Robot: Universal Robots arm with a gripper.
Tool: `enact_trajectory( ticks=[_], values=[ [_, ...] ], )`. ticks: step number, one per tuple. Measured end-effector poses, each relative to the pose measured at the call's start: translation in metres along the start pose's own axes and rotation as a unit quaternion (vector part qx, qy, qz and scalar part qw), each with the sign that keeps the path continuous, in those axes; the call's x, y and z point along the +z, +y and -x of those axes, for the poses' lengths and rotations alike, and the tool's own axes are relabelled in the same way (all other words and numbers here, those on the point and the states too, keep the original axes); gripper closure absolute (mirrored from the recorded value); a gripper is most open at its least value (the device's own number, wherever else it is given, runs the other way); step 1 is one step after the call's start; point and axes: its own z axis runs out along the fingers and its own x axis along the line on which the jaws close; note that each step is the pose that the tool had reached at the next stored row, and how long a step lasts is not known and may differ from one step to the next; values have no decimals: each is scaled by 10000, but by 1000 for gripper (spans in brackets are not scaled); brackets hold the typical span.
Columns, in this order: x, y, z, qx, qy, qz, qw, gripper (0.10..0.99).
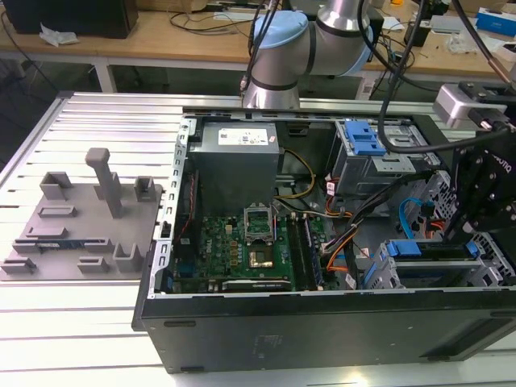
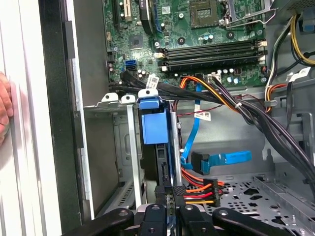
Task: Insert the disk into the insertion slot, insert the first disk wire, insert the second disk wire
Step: 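Insert the first disk wire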
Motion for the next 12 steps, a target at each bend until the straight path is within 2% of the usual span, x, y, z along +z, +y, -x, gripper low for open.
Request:
enact_trajectory(
  ticks=[12],
  values=[
    [65,1,7,3,-3,1,10000,922]
  ],
)
